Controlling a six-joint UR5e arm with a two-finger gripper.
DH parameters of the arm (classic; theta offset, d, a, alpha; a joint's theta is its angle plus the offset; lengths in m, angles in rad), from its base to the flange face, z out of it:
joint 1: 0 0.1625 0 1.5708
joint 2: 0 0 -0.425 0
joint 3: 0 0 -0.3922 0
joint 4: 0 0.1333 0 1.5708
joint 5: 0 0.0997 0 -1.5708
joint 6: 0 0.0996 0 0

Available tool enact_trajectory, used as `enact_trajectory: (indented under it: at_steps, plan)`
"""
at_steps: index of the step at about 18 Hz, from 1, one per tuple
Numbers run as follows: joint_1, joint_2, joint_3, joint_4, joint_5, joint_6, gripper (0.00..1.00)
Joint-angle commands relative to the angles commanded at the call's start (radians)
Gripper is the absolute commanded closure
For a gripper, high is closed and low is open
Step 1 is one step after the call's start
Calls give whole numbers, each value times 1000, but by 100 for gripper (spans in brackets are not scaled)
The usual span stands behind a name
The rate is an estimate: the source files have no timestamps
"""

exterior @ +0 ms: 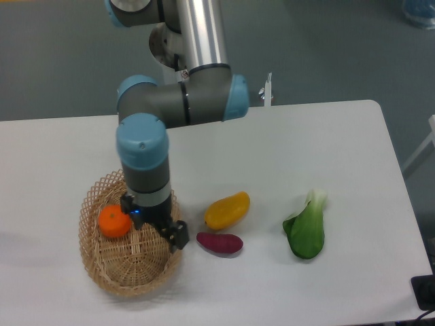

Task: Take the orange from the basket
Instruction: 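Lower the gripper onto the orange and close around it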

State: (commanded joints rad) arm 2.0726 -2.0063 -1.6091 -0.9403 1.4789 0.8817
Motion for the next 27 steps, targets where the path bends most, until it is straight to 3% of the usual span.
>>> enact_trajectory:
  at_steps: [4, 9, 26, 27]
  plan:
    - [-48, 21, -104, 2, -9, 112, 0]
    - [-91, 20, -107, 2, -11, 135, 0]
    - [-105, -49, -109, 8, -8, 164, 0]
    - [-105, -52, -106, 8, -8, 164, 6]
